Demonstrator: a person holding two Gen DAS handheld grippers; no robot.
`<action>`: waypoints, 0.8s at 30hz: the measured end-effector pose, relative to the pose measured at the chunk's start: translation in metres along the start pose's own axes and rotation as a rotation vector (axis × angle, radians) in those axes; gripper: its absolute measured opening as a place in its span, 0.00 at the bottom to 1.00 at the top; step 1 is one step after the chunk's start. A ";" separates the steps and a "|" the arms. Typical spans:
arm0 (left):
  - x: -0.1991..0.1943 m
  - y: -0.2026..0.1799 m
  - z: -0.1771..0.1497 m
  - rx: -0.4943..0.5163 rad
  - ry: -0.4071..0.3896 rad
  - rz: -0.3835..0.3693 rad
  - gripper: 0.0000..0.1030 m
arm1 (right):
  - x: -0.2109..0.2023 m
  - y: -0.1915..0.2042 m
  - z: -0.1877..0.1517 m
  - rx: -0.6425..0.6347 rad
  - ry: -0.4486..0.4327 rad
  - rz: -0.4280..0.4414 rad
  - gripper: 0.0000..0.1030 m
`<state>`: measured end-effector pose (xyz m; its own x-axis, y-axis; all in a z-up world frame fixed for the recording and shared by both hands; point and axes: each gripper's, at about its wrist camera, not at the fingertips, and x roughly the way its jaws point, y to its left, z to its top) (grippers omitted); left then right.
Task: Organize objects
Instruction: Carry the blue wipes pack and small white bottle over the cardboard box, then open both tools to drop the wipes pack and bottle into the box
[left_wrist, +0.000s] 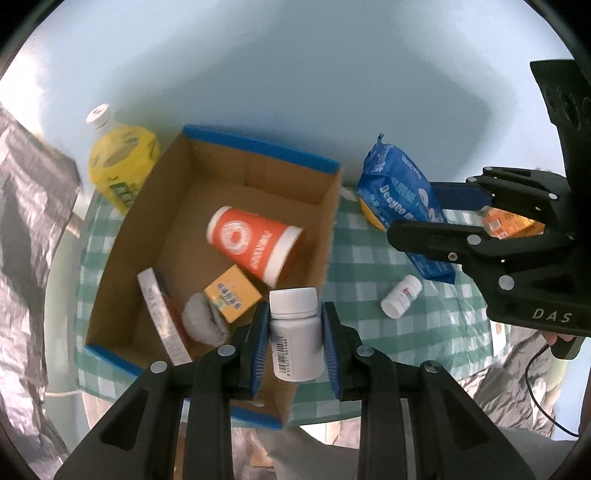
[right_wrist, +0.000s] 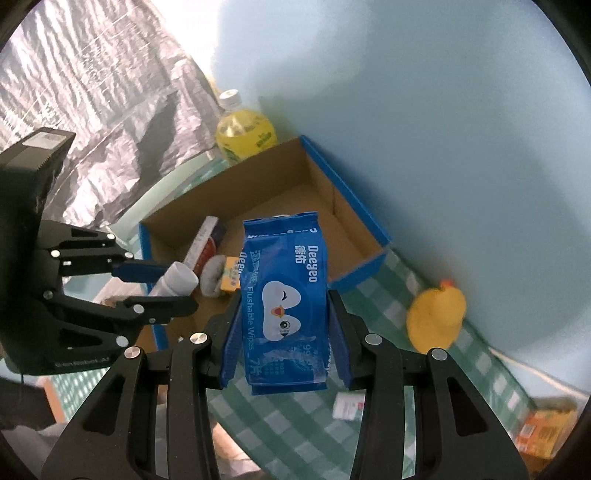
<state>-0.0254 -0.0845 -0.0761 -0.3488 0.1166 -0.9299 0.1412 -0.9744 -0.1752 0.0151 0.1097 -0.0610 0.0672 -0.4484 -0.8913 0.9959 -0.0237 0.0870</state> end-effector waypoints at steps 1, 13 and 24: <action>0.000 0.004 0.000 -0.010 0.000 0.001 0.27 | 0.002 0.002 0.004 -0.007 0.002 0.003 0.40; 0.006 0.054 -0.002 -0.110 0.001 0.043 0.27 | 0.048 0.038 0.044 -0.100 0.060 0.053 0.40; 0.031 0.083 -0.012 -0.158 0.057 0.045 0.27 | 0.106 0.048 0.050 -0.099 0.171 0.067 0.41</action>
<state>-0.0131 -0.1598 -0.1230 -0.2863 0.0886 -0.9540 0.3010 -0.9370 -0.1773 0.0667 0.0166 -0.1292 0.1339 -0.2876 -0.9483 0.9894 0.0929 0.1115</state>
